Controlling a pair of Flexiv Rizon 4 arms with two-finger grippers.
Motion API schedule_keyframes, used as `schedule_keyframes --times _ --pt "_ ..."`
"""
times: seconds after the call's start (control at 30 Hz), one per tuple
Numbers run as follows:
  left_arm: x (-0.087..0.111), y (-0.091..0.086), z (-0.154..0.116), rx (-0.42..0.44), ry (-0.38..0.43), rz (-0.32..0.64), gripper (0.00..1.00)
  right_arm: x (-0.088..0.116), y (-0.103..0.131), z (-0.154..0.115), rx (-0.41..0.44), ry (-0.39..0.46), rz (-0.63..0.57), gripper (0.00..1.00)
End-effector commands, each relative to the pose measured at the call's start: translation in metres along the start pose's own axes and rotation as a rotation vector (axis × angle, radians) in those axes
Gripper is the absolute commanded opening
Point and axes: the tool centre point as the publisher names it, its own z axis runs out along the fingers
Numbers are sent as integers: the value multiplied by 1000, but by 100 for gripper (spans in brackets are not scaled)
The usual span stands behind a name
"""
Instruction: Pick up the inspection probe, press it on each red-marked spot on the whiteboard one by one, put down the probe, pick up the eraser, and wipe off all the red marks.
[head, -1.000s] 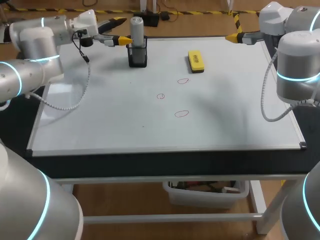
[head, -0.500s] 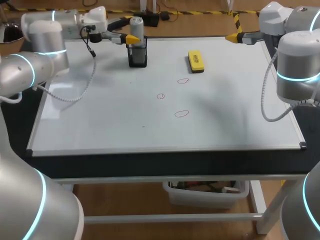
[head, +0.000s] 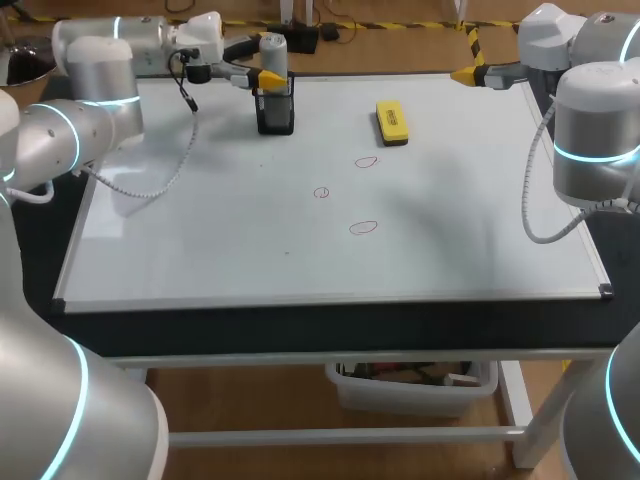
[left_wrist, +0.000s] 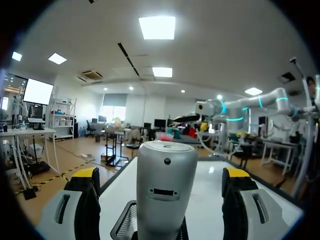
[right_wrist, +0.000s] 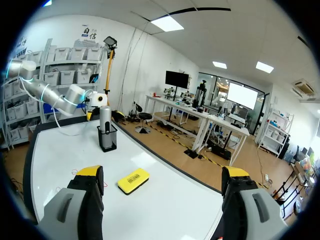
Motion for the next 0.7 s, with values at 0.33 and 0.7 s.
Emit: schedule_keyframes --times 0.33,0.7 --pt "3 3 11 18 -28 -10 100 0 -1 0 -2 1 0 100" --pt "0 4 11 15 -23 -12 100 0 -1 0 -2 1 0 100"
